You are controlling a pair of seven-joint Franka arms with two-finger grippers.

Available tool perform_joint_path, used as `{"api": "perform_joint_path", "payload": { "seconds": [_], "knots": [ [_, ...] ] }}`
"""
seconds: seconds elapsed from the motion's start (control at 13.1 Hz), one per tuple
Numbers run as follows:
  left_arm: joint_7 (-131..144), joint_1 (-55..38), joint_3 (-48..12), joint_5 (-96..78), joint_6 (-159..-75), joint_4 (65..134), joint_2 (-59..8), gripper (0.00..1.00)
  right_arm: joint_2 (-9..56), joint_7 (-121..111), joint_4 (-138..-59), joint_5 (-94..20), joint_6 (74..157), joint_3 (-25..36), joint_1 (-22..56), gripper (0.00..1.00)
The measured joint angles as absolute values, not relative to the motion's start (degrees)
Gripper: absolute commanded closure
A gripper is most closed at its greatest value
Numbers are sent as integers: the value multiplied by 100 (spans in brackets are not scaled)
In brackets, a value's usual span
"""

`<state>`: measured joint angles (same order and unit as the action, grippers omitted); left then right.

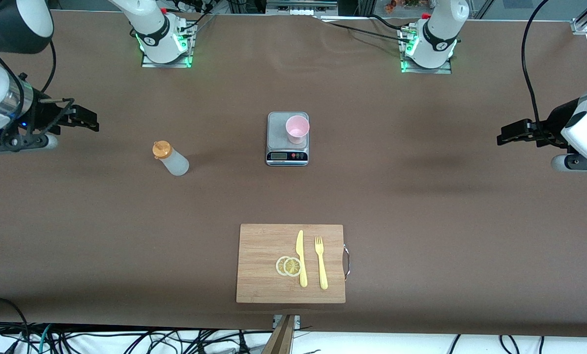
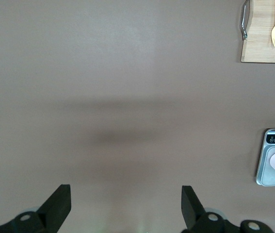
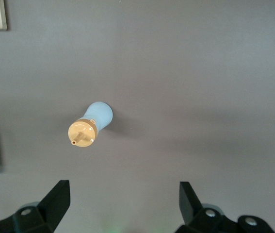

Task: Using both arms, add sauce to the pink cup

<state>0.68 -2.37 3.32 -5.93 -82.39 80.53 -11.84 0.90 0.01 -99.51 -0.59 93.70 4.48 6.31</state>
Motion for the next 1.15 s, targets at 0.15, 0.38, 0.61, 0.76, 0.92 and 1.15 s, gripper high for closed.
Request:
{"api": "perform_joint_path", "payload": {
  "seconds": [0.15, 0.38, 0.61, 0.76, 0.92, 1.15],
  "knots": [
    [68, -237, 332, -593, -8239, 8053, -1184, 0, -50, 143, -9953, -58, 9404, 393, 502, 1],
    [68, -237, 332, -593, -8239, 8053, -1184, 0, -145, 145, -9915, -58, 9503, 390, 363, 1],
    [68, -237, 331, -593, -8239, 8053, -1184, 0, -146, 196, -9799, -59, 9526, 384, 351, 1],
    [68, -237, 332, -593, -8239, 8053, -1184, 0, -136, 244, -9792, -213, 9514, 374, 351, 1],
    [68, -237, 331, -593, -8239, 8053, -1184, 0, -124, 251, -9792, -329, 9490, 376, 350, 1],
    [68, -240, 331, -593, -8239, 8053, -1184, 0, -124, 250, -9791, -290, 9488, 377, 347, 1]
  ]
}}
